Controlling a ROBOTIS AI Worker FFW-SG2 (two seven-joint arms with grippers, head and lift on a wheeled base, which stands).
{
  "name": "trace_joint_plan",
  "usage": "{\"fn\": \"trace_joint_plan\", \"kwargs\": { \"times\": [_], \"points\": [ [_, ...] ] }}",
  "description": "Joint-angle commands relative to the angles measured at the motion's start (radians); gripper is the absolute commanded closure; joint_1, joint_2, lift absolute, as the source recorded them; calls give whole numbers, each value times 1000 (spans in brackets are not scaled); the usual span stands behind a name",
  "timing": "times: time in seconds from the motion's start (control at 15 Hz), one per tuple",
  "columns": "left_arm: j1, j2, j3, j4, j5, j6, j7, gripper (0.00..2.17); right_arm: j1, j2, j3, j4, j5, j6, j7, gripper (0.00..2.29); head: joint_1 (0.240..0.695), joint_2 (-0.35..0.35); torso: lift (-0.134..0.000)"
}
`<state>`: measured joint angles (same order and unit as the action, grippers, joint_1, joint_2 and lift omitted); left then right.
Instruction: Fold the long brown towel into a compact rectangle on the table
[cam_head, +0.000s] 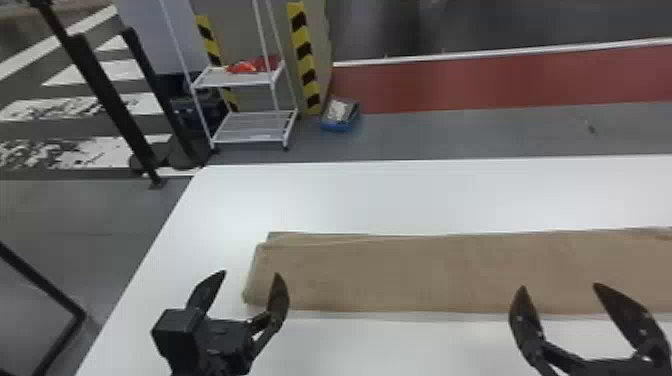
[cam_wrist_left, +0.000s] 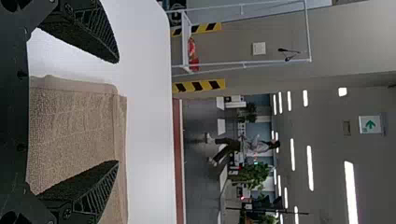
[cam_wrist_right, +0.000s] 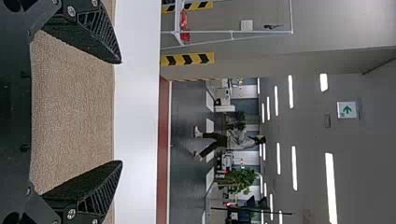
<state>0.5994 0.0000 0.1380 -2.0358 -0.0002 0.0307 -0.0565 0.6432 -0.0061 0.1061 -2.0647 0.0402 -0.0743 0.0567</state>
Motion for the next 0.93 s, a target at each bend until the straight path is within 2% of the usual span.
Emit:
{"fn": "trace_joint_plan", "kwargs": {
  "times": [0.0, 0.33, 0.53, 0.87],
  "points": [
    [-53, -3, 11, -30, 3, 165, -39, 147, 1, 7, -3, 0, -6, 0, 0, 124, 695, 196, -115],
    [-245, -3, 43, -37, -4, 561, -131, 147, 0, 7, -5, 0, -11, 3, 0, 124, 695, 170, -115],
    [-332, -3, 71, 2, -50, 625, -143, 147, -7, 7, -5, 0, -11, 12, 0, 124, 695, 174, -115],
    [-412, -3, 103, 69, -50, 775, -192, 147, -14, 7, -5, 5, -11, 28, 0, 124, 695, 203, -115]
  ]
}}
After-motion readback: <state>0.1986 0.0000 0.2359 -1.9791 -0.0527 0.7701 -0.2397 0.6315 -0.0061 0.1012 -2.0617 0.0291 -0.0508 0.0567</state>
